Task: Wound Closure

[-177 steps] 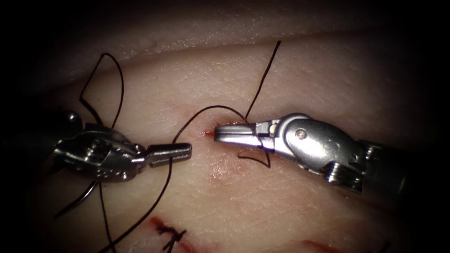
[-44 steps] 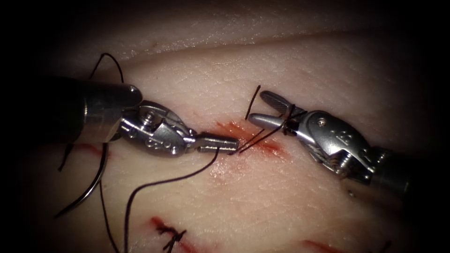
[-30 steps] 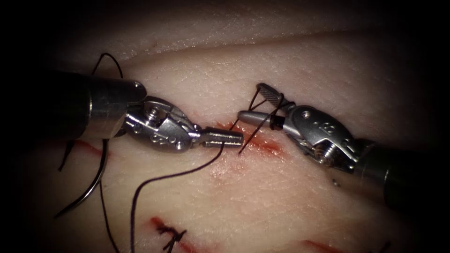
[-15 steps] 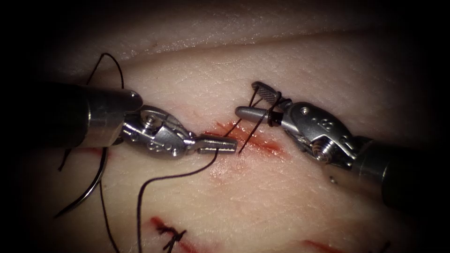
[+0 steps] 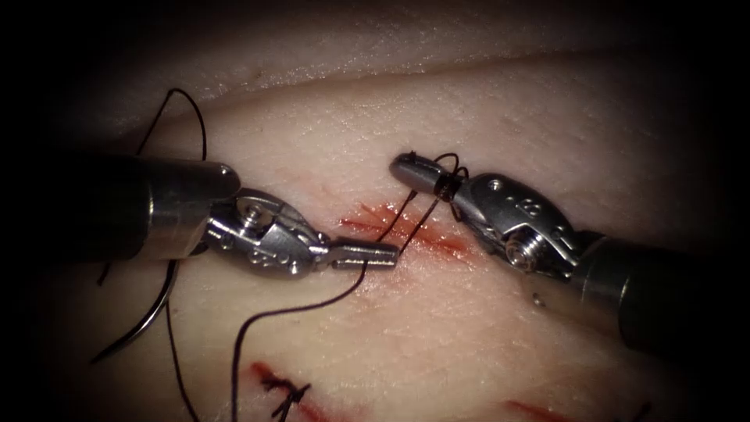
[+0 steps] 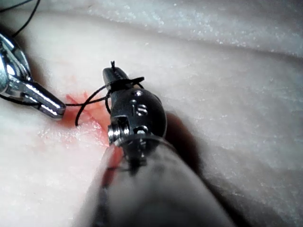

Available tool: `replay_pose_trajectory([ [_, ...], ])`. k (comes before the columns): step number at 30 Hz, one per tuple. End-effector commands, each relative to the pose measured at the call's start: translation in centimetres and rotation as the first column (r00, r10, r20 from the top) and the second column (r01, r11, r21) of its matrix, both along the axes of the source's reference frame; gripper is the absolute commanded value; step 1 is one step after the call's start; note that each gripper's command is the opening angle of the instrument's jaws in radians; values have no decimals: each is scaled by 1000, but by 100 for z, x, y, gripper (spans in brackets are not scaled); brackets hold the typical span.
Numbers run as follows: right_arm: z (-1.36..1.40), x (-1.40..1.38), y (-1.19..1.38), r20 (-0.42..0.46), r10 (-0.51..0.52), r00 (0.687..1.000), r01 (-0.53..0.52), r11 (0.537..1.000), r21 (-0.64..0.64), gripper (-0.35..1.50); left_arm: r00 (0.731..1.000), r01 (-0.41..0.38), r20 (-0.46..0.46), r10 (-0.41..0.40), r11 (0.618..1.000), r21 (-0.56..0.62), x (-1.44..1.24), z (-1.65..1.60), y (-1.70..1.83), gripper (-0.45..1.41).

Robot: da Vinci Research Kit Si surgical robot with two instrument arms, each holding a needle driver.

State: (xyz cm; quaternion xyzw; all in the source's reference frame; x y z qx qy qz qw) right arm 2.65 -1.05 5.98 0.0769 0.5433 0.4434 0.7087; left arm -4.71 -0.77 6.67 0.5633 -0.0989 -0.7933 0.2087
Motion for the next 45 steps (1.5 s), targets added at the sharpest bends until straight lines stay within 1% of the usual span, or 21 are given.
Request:
replay_pose_trajectory([
  [1, 2, 9, 0, 3, -8, 1000, 8, 1000, -16, -35, 1000, 11, 5, -11, 1000, 5, -5, 1, 8, -45],
  [2, 1, 9, -2, -1, -5, 1000, 5, 1000, -25, -35, 1000, 15, 4, -15, 1000, 8, -2, -1, 12, -45],
  [4, -2, 9, -8, 5, 0, 1000, 0, 998, -65, -35, 999, 44, -9, -44, 999, 21, 10, -12, 37, -45],
  [5, -3, 9, -10, 6, 4, 1000, -3, 997, -73, -35, 998, 54, -16, -54, 998, 23, 13, -14, 43, -45],
  [8, -8, 10, -17, 34, 30, 999, -26, 993, -114, -35, 996, 88, -37, -87, 996, 31, 23, -18, 67, -45],
  [9, -13, 12, -23, 54, 58, 997, -50, 989, -141, -35, 992, 111, -62, -108, 993, 40, 29, -20, 86, -45],
  [13, -24, 18, -37, 129, 96, 987, -67, 975, -213, -35, 985, 152, -91, -146, 986, 64, 37, -23, 123, -45],
  [14, -27, 19, -41, 141, 107, 984, -76, 974, -213, -35, 982, 166, -100, -159, 984, 64, 38, -23, 135, -45],
  [15, -31, 21, -47, 169, 125, 978, -84, 970, -227, -35, 980, 172, -106, -166, 983, 58, 39, -24, 144, -45],
  [16, -38, 23, -56, 206, 134, 969, -85, 970, -230, -35, 977, 190, -116, -182, 980, 63, 40, -26, 160, -45],
  [18, -50, 27, -69, 261, 119, 958, -53, 968, -244, -35, 971, 212, -130, -203, 975, 60, 39, -27, 182, -45],
  [20, -57, 30, -80, 291, 107, 951, -32, 967, -252, -35, 964, 234, -143, -223, 970, 62, 33, -28, 196, -45],
  [23, -58, 33, -91, 300, 107, 948, -25, 964, -266, -35, 955, 262, -161, -249, 963, 59, 25, -25, 209, -45],
  [26, -56, 33, -96, 301, 109, 947, -24, 962, -272, -35, 949, 277, -170, -264, 959, 58, 22, -24, 223, -45],
  [30, -51, 35, -108, 312, 100, 945, -11, 961, -276, -35, 938, 324, -156, -311, 944, 68, 30, -24, 259, -45],
  [33, -47, 36, -117, 316, 97, 944, -4, 960, -281, -35, 923, 367, -154, -353, 928, 68, 40, -26, 282, -45],
  [34, -46, 36, -124, 320, 93, 943, 2, 959, -284, -35, 914, 389, -155, -375, 919, 68, 45, -26, 293, -45],
  [37, -44, 37, -136, 327, 88, 941, 11, 957, -289, -35, 904, 410, -167, -394, 910, 67, 51, -24, 306, -45],
  [45, -52, 35, -154, 329, 83, 941, 18, 956, -293, -35, 887, 444, -174, -429, 894, 57, 58, -20, 326, -45],
])
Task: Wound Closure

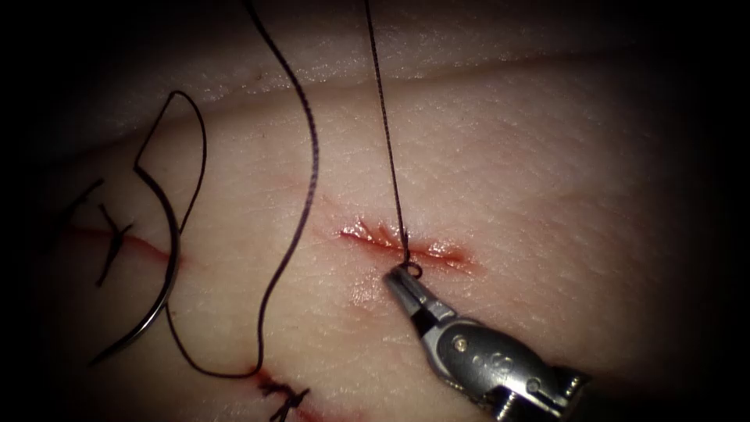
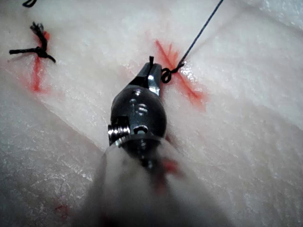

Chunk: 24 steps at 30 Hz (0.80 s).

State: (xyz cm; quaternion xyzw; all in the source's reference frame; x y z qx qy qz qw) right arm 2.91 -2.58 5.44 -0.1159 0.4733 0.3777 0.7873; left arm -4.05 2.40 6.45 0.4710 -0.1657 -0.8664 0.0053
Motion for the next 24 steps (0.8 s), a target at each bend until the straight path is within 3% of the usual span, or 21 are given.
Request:
replay_pose_trajectory([
  [1, 2, 8, -2, -2, -3, 1000, 3, 1000, 0, -35, 1000, 5, 1, -5, 1000, -9, -7, 2, 11, -45],
  [11, 6, 8, -5, -4, -9, 1000, 9, 1000, -3, -35, 996, 89, 14, -89, 996, -20, 9, -10, 57, -45],
  [24, 21, 12, -33, 18, -56, 998, 56, 998, -3, -35, 993, 112, -21, -113, 993, -40, 11, -5, 87, -45],
])
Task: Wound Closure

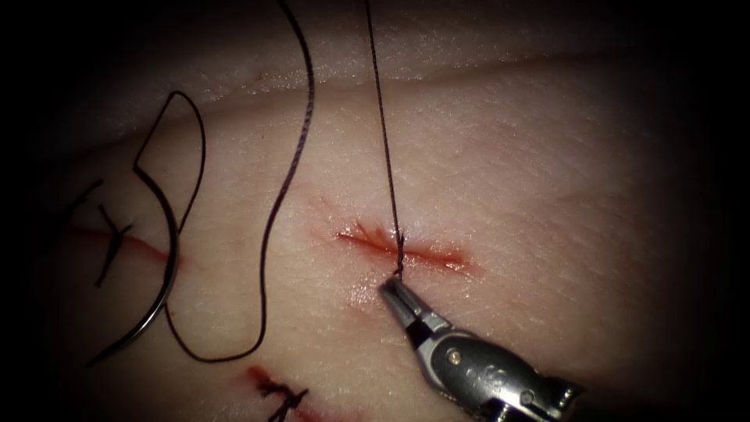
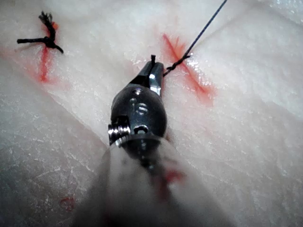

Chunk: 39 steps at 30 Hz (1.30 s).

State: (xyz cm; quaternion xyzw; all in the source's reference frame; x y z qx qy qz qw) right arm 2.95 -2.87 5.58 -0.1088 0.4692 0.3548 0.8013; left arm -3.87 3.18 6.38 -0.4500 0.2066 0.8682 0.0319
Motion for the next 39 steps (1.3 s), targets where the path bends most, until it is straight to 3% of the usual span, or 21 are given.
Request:
replay_pose_trajectory([
  [1, 7, 8, -5, 0, -6, 1000, 6, 1000, 0, -35, 1000, 3, 1, -3, 1000, -3, -7, 2, 10, -45],
  [9, 5, 7, 3, -4, -8, 1000, 8, 1000, 7, -35, 1000, 2, -3, -2, 1000, -4, -9, 3, 5, -45],
  [13, -1, 5, 12, -45, -11, 999, 11, 1000, 0, -35, 999, -29, 46, 29, 1000, -1, -13, -2, -13, -45],
  [15, -5, 4, 18, -54, -20, 998, 20, 1000, 1, 46, 995, -38, 88, 36, 999, 23, -16, -7, -27, -45],
  [17, -9, 3, 22, -66, -23, 998, 23, 1000, 3, 89, 991, -61, 125, 55, 997, 49, -18, -12, -41, -45],
  [19, -16, 1, 27, -78, -13, 997, 13, 1000, 1, 118, 981, -88, 179, 72, 993, 79, -22, -19, -61, -45],
  [22, -26, -2, 32, -93, -2, 996, 2, 1000, -1, 133, 955, -144, 273, 111, 984, 103, -30, -32, -94, -45],
  [25, -39, -8, 37, -119, -11, 993, 13, 1000, 13, 138, 924, -213, 344, 164, 971, 110, -39, -53, -139, -45],
  [32, -61, -23, 58, -204, -110, 973, 129, 988, 85, 130, 870, -306, 440, 222, 943, 130, -50, -106, -223, -45],
  [34, -65, -30, 78, -220, -164, 962, 196, 972, 130, 113, 850, -334, 471, 235, 932, 139, -54, -126, -250, -45],
  [37, -68, -34, 98, -257, -181, 949, 223, 964, 145, 105, 836, -357, 488, 250, 924, 137, -55, -139, -272, -45],
  [39, -68, -37, 114, -281, -208, 937, 255, 957, 142, 76, 828, -371, 496, 263, 919, 132, -57, -145, -288, -45],
])
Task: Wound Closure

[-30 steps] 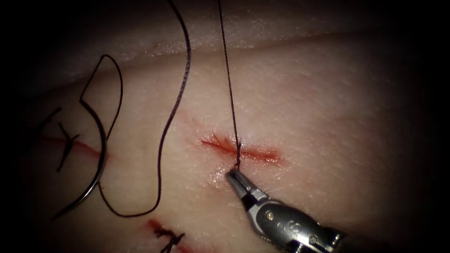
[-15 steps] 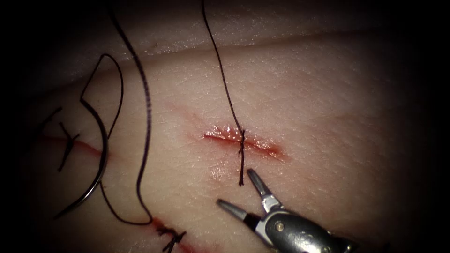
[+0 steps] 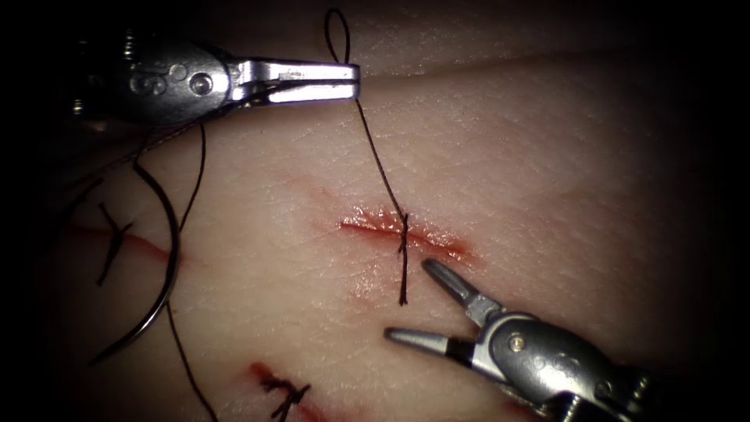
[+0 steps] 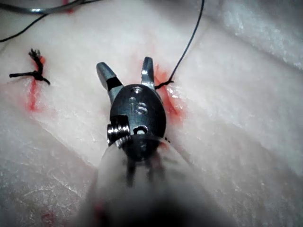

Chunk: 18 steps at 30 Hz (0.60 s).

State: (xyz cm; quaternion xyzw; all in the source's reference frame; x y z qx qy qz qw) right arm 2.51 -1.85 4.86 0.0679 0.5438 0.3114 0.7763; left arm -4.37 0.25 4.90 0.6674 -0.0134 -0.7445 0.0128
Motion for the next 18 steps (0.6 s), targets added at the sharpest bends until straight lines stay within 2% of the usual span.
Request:
replay_pose_trajectory([
  [1, 5, 5, 20, -21, -16, 1000, 16, 1000, -8, 57, 1000, -2, 4, 2, 1000, -3, -8, 2, -1, -45],
  [2, 6, 4, 29, -38, -36, 999, 36, 999, -14, 24, 1000, -7, 6, 7, 1000, -7, -9, 1, -6, -45],
  [3, 8, 4, 35, -50, -48, 998, 47, 999, -11, 2, 1000, -12, 9, 12, 1000, 0, -10, 0, -13, -45],
  [5, 13, 5, 47, -75, -79, 994, 79, 997, -4, -28, 1000, -23, 18, 23, 1000, 9, -10, 0, -24, -45],
  [6, 17, 7, 55, -104, -103, 989, 104, 995, -3, -35, 999, -32, 26, 32, 999, 14, -10, 1, -30, -45],
  [13, 51, 32, 90, -208, -179, 962, 178, 984, -22, -35, 994, -105, 34, 104, 994, 29, -16, 14, -61, -45],
  [14, 60, 41, 98, -242, -191, 951, 195, 981, -6, -35, 991, -133, 25, 132, 991, 24, -17, 18, -67, -45],
  [18, 71, 57, 107, -261, -193, 946, 197, 980, -8, -35, 972, -234, -5, 234, 972, 20, -18, 30, -80, -45],
])
